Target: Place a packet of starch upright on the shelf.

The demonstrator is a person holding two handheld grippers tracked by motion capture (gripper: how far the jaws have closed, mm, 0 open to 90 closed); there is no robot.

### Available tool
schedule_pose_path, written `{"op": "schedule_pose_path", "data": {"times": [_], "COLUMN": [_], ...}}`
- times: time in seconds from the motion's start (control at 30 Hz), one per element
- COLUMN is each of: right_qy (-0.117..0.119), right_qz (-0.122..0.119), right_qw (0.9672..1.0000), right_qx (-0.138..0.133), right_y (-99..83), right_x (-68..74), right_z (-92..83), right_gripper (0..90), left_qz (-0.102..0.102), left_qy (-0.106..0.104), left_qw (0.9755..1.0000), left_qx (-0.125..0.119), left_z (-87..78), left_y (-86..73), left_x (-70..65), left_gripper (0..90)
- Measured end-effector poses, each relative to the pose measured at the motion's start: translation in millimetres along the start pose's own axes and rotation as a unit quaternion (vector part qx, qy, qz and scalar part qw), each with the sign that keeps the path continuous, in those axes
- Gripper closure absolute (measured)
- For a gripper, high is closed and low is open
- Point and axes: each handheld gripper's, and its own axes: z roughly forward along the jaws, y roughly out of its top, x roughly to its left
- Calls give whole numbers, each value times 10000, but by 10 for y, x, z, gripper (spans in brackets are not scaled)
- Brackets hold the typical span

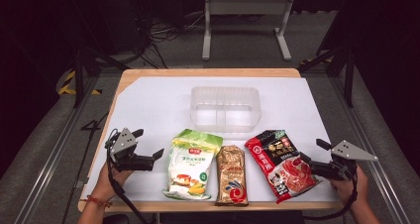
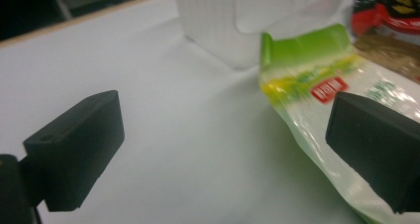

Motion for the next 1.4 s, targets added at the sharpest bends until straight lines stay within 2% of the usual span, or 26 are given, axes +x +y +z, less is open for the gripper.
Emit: {"op": "schedule_pose_path", "data": {"times": [0.03, 0.07, 0.1, 0.13, 0.2, 0.27, 0.3, 0.33, 0.43, 0.47, 0.5, 0.53, 0.57, 0.63, 0.7, 0.77, 0.83, 1.0, 1.07, 1.17, 1.2, 1.23, 1.27, 1.3, 1.37, 1.4], "right_qy": [6, 8, 8, 15, 12, 6, 2, 2, 54, 54, 142, 151, 151, 190, 202, 203, 186, 174, 183, 182, 179, 179, 180, 185, 191, 191], "right_qz": [-34, -94, -108, -121, -148, -158, -175, -175, -192, -192, -218, -225, -225, -272, -295, -280, -268, -286, -279, -324, -353, -353, -358, -355, -398, -410], "right_qw": [10000, 9999, 9999, 9999, 9999, 9999, 9998, 9998, 9998, 9998, 9996, 9995, 9995, 9993, 9992, 9992, 9993, 9992, 9992, 9990, 9989, 9989, 9989, 9989, 9986, 9986], "right_qx": [8, 36, 46, 56, 57, 53, 59, 59, 89, 89, 122, 138, 138, 172, 193, 187, 207, 228, 223, 239, 255, 255, 253, 246, 276, 276], "right_y": [1, 0, 0, 1, 7, 13, 18, 18, 39, 39, 40, 38, 38, 36, 42, 45, 42, 40, 45, 45, 44, 44, 43, 40, 30, 28], "right_x": [8, 22, 27, 32, 43, 51, 51, 51, 61, 61, 78, 86, 86, 99, 102, 101, 100, 114, 123, 139, 145, 145, 148, 152, 167, 173], "right_z": [1, 5, 8, 14, 15, 23, 31, 31, 76, 76, 96, 101, 101, 119, 127, 131, 137, 136, 135, 138, 137, 137, 134, 131, 124, 120], "right_gripper": [212, 213, 213, 213, 212, 212, 212, 212, 217, 217, 226, 228, 228, 228, 232, 232, 232, 230, 228, 225, 223, 223, 222, 221, 219, 219], "left_qz": [-136, -221, -197, -200, -352, -412, -528, -528, -725, -725, -913, -946, -946, -876, -787, -817, -903, -941, -953, -897, -870, -870, -843, -819, -893, -875], "left_qy": [-179, -325, -581, -625, -537, -348, -498, -498, -780, -780, -1019, -1171, -1171, -1525, -1655, -1857, -1938, -1977, -2098, -2236, -2360, -2360, -2399, -2434, -2538, -2551], "left_qw": [9995, 9991, 9980, 9978, 9979, 9985, 9973, 9973, 9941, 9941, 9903, 9882, 9882, 9835, 9816, 9775, 9741, 9716, 9676, 9637, 9603, 9603, 9588, 9571, 9546, 9552], "left_qx": [209, 181, 155, 119, 13, 88, 81, 81, 200, 200, 256, 281, 281, 418, 538, 569, 731, 903, 1028, 1154, 1209, 1209, 1268, 1341, 1280, 1220], "left_z": [38, 45, 43, 32, 15, 24, 27, 27, 58, 58, 103, 129, 129, 229, 296, 366, 471, 618, 709, 808, 869, 869, 898, 930, 957, 956], "left_y": [-59, -88, -127, -145, -162, -174, -186, -186, -187, -187, -168, -151, -151, -78, -22, 27, 71, 114, 150, 189, 200, 200, 200, 191, 175, 175], "left_x": [41, 60, 93, 101, 114, 118, 126, 126, 117, 117, 127, 118, 118, 84, 55, 40, 49, 61, 45, 15, -17, -17, -34, -58, -80, -88], "left_gripper": [15, 19, 20, 15, 33, 45, 45, 55, 103, 109, 124, 149, 171, 176, 175, 170, 162, 154, 153, 166, 183, 192, 192, 218, 287, 378]}}
